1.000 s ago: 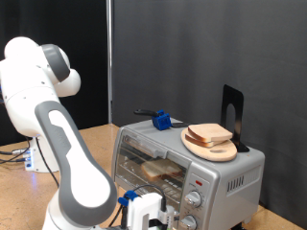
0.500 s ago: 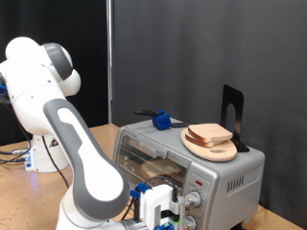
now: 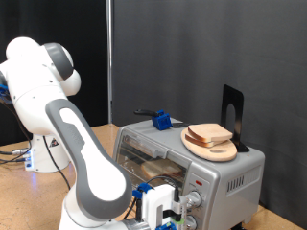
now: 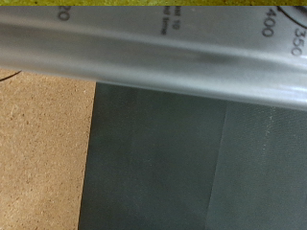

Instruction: Make a piece of toast with the oven

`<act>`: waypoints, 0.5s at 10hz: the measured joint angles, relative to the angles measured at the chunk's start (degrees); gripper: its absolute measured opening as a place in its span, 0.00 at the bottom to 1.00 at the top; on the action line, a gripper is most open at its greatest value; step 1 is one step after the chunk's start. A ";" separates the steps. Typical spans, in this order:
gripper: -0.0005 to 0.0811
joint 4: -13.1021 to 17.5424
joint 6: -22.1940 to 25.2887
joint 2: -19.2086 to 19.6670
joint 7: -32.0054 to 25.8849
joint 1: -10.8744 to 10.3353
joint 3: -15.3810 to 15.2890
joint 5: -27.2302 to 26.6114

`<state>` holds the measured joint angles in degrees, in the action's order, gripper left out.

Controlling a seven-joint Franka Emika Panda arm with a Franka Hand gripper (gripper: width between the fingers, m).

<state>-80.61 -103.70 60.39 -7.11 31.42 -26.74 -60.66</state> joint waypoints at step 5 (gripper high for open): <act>0.26 -1.08 -0.26 -0.01 0.00 -0.02 -0.08 0.00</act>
<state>-81.69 -103.96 60.38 -7.11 31.40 -26.82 -60.66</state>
